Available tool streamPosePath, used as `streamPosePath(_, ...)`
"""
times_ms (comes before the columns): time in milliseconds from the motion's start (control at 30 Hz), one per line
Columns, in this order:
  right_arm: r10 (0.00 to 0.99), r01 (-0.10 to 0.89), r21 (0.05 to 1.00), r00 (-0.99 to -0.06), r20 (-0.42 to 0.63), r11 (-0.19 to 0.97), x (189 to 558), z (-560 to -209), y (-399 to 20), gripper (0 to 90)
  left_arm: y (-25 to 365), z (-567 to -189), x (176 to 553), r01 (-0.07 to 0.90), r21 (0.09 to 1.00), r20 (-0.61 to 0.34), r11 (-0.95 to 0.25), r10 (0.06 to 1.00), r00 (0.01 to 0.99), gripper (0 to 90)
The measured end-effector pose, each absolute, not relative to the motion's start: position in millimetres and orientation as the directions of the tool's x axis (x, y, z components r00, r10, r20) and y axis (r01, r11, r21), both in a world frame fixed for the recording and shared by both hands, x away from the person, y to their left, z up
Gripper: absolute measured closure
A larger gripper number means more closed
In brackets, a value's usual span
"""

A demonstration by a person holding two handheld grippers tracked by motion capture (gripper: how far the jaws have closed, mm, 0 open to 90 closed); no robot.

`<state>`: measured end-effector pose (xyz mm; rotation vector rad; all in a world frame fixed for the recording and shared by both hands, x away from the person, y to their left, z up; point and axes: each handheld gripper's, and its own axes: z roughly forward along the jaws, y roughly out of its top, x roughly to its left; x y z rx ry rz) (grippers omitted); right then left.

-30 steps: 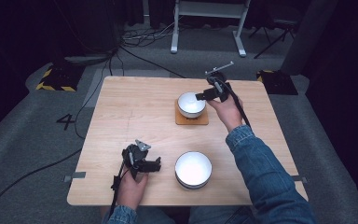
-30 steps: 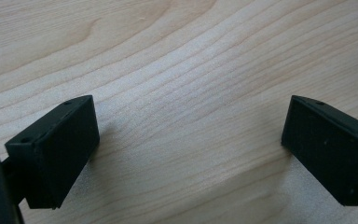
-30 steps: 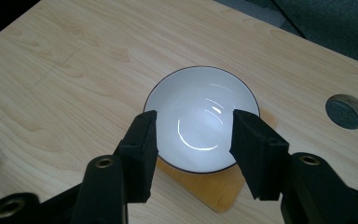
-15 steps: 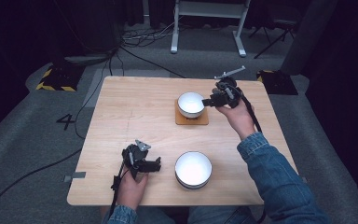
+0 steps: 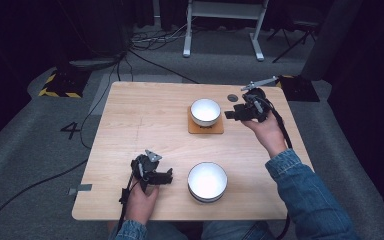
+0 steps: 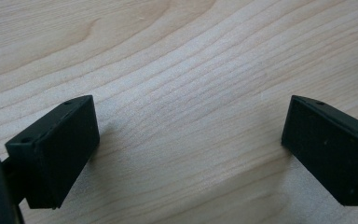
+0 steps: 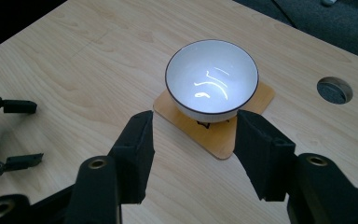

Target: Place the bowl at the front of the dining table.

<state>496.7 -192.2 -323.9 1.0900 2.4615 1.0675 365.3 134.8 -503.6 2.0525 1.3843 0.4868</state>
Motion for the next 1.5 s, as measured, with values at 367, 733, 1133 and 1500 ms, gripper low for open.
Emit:
streamPosePath(367, 0.697, 0.537, 0.677, -0.716, 0.050, 0.504, 470, -330, -216, 45.8, 135, -504, 366, 0.697, 0.665, -0.032, -0.268, 0.922, 0.385, 4.2)
streamPosePath(733, 0.691, 0.536, 0.672, -0.721, 0.050, 0.511, 444, -338, -240, 45.1, 135, -504, 366, 0.697, 0.666, -0.033, -0.266, 0.923, 0.383, 4.2)
streamPosePath(1133, 0.675, 0.547, 0.633, -0.736, 0.052, 0.548, 419, -358, -263, 44.2, 135, -504, 366, 0.697, 0.666, -0.030, -0.268, 0.923, 0.384, 4.2)
streamPosePath(1500, 0.696, 0.590, 0.604, -0.713, 0.079, 0.536, 403, -388, -280, 42.9, 135, -504, 366, 0.698, 0.665, -0.034, -0.267, 0.922, 0.385, 4.2)
